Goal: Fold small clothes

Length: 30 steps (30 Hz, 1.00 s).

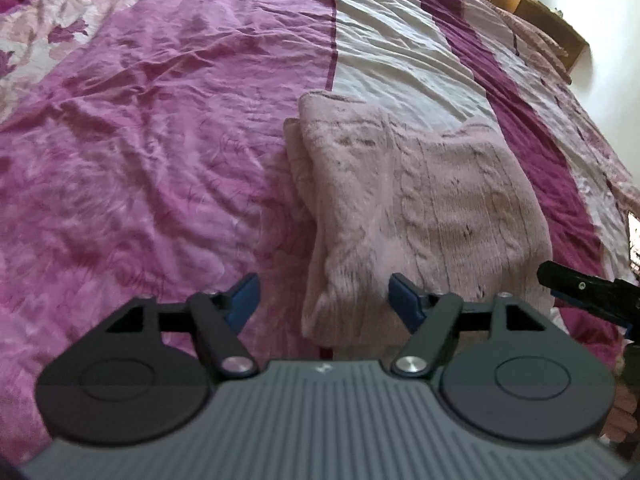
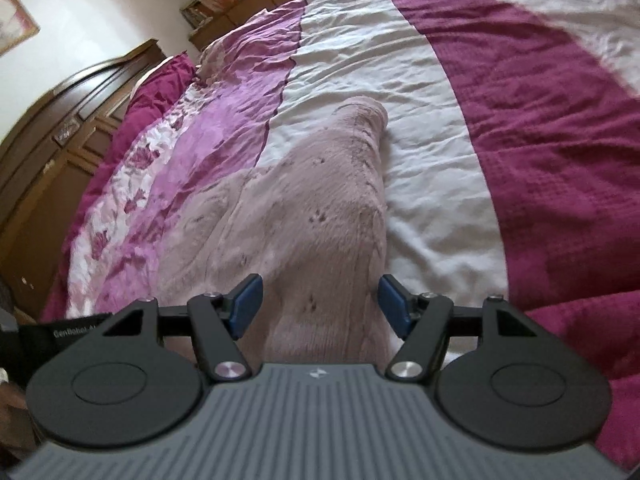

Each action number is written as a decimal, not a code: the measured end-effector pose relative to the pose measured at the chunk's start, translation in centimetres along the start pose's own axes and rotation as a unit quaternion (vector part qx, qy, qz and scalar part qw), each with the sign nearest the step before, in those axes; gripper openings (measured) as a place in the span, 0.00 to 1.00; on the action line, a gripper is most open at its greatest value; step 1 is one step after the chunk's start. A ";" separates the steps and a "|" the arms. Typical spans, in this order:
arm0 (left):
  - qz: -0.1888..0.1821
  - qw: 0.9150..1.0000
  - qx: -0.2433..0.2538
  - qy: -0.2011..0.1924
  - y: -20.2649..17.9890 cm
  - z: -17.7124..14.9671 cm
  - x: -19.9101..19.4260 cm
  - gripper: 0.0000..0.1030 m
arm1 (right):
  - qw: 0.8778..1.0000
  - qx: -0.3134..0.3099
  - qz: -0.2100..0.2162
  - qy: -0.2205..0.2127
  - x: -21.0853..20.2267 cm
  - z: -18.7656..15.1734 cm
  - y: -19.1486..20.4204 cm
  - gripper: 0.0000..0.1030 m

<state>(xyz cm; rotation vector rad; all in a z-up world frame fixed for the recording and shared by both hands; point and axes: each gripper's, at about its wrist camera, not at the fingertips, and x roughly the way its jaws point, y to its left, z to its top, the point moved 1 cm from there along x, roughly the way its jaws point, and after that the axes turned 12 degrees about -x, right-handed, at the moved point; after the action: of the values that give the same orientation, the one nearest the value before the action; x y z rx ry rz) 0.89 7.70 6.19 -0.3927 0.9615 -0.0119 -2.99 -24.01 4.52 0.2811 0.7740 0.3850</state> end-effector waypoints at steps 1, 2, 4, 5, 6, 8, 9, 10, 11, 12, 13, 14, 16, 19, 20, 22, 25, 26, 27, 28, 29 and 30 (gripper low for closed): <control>0.003 1.000 0.004 0.001 -0.2 -0.4 -0.1 0.71 | 1.000 -0.007 -0.003 0.000 -0.3 -0.2 0.3 0.70; 0.004 1.000 0.008 0.004 -0.3 -0.8 -0.1 0.71 | 1.000 -0.013 -0.005 0.001 -0.5 -0.6 0.5 0.74; 0.008 1.000 0.014 0.012 -0.6 -1.8 0.0 0.71 | 1.000 -0.025 -0.012 0.006 -0.7 -1.3 1.0 0.77; 0.010 1.000 0.018 0.015 -0.8 -2.2 0.0 0.71 | 0.999 -0.031 -0.015 0.009 -0.7 -1.7 1.2 0.77; 0.013 0.999 0.024 0.017 -1.0 -2.7 0.2 0.71 | 0.999 -0.036 -0.019 0.013 -0.7 -2.0 1.5 0.77; 0.023 0.999 0.036 0.020 -1.5 -3.5 0.5 0.71 | 0.999 -0.042 -0.025 0.022 -0.4 -2.5 1.7 0.78; 0.030 0.998 0.041 0.021 -1.8 -3.9 0.8 0.71 | 0.998 -0.044 -0.027 0.026 -0.2 -2.7 1.8 0.78; 0.036 0.998 0.044 0.024 -2.0 -4.1 1.1 0.71 | 0.998 -0.045 -0.029 0.033 0.1 -2.9 1.8 0.78; 0.042 0.998 0.045 0.028 -2.1 -4.3 1.3 0.71 | 0.998 -0.045 -0.032 0.041 0.4 -3.1 1.8 0.79; 0.045 0.997 0.045 0.035 -2.2 -4.5 1.7 0.71 | 0.997 -0.044 -0.035 0.049 0.7 -3.3 1.8 0.79; 0.047 0.997 0.044 0.041 -2.3 -4.7 1.9 0.71 | 0.997 -0.043 -0.038 0.057 1.0 -3.5 1.8 0.79; 0.049 0.997 0.044 0.044 -2.4 -4.9 2.1 0.71 | 0.996 -0.042 -0.040 0.064 1.4 -3.7 1.7 0.79; 0.056 0.996 0.045 0.047 -2.4 -5.1 2.4 0.71 | 0.995 -0.044 -0.044 0.074 1.9 -4.0 1.7 0.79; 0.068 0.995 0.050 0.047 -2.7 -5.3 2.8 0.71 | 0.994 -0.048 -0.049 0.081 2.3 -4.2 1.8 0.80; 0.071 0.995 0.052 0.047 -2.8 -5.4 2.9 0.71 | 0.994 -0.050 -0.050 0.082 2.3 -4.2 1.9 0.80; 0.079 0.994 0.061 0.046 -3.0 -5.6 3.1 0.71 | 0.994 -0.053 -0.052 0.084 2.6 -4.3 1.8 0.80; 0.089 0.992 0.074 0.043 -3.4 -5.8 3.3 0.71 | 0.993 -0.053 -0.053 0.087 2.8 -4.5 1.8 0.80; 0.091 0.992 0.076 0.043 -3.5 -5.8 3.4 0.71 | 0.993 -0.052 -0.053 0.087 2.8 -4.5 1.7 0.81; 0.093 0.992 0.078 0.042 -3.5 -5.9 3.4 0.71 | 0.994 -0.051 -0.053 0.087 2.9 -4.5 1.7 0.81; 0.094 0.992 0.079 0.042 -3.5 -5.9 3.5 0.71 | 0.994 -0.050 -0.052 0.087 2.9 -4.5 1.6 0.81; 0.094 0.992 0.079 0.041 -3.5 -5.9 3.5 0.71 | 0.994 -0.049 -0.052 0.086 2.9 -4.5 1.6 0.81; 0.094 0.992 0.079 0.040 -3.5 -5.9 3.5 0.71 | 0.994 -0.048 -0.051 0.086 2.9 -4.6 1.6 0.81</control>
<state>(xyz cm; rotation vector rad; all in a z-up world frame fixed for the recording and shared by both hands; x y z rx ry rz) -1.26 1.90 1.58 -0.1550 1.0666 0.0679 -4.76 -20.81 0.20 0.1173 0.9325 0.3513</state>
